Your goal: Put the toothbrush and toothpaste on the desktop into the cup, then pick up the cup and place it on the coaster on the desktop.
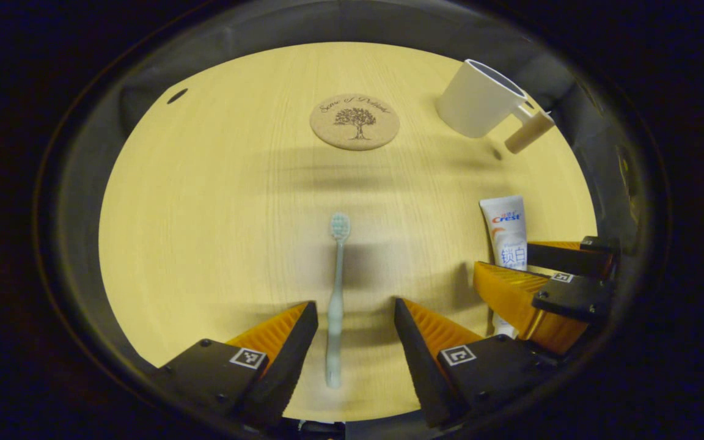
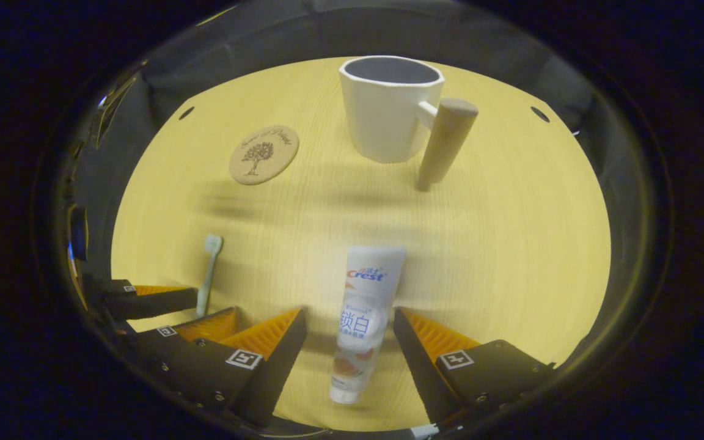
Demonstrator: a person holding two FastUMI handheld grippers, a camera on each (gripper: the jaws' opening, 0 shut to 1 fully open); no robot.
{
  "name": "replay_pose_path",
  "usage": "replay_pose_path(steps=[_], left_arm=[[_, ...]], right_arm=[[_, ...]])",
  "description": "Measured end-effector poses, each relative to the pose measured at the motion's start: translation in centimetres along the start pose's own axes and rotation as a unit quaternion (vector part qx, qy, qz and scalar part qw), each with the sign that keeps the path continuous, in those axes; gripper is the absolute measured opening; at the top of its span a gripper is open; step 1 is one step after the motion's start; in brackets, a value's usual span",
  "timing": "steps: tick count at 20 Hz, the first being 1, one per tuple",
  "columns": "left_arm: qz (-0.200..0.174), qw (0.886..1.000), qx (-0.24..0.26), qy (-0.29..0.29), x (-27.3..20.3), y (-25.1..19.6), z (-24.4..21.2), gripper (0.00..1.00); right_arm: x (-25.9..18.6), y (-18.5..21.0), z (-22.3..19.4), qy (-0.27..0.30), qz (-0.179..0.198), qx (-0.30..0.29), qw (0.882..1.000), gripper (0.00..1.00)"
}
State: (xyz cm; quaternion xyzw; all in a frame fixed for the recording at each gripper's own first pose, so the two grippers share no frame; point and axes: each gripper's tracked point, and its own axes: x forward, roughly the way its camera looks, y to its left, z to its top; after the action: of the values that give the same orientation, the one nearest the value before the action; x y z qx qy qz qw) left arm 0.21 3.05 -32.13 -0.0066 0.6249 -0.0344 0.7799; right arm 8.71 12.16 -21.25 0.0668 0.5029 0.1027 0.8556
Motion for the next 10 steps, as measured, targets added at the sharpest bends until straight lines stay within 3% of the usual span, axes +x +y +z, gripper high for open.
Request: replay_pose_path(steps=[3, 4, 5, 6, 7, 8, 10], left_arm=[[0.019, 1.0, 0.002, -0.002, 0.02, 0.71, -0.1, 0.64], [0.022, 1.0, 0.001, -0.003, 0.05, 0.72, -0.04, 0.59], [0.024, 1.0, 0.002, -0.005, -0.06, 0.58, -0.12, 0.51], [0.025, 1.0, 0.003, -0.007, -0.04, 0.48, -0.07, 0.46], [0.025, 1.0, 0.006, -0.009, -0.04, 0.39, -0.11, 0.49], [0.025, 1.0, 0.008, -0.011, -0.03, 0.36, -0.11, 0.45], [0.018, 1.0, 0.005, -0.015, -0.54, 0.19, -0.26, 0.49]], right_arm=[[0.1, -0.71, 0.02, 0.0, -0.022, -0.014, 1.0, 0.77], [0.18, -0.99, 0.03, 0.0, -0.029, -0.018, 0.999, 0.79], [0.15, -0.88, 0.05, -0.001, -0.03, -0.018, 0.999, 0.7], [-0.02, -0.8, 0.07, 0.001, -0.03, -0.02, 0.999, 0.68], [0.06, -0.82, 0.06, -0.002, -0.032, -0.022, 0.999, 0.66], [0.16, -0.81, 0.06, -0.001, -0.032, -0.023, 0.999, 0.58], [0.12, -0.85, 0.07, -0.002, -0.031, -0.026, 0.999, 0.58]])
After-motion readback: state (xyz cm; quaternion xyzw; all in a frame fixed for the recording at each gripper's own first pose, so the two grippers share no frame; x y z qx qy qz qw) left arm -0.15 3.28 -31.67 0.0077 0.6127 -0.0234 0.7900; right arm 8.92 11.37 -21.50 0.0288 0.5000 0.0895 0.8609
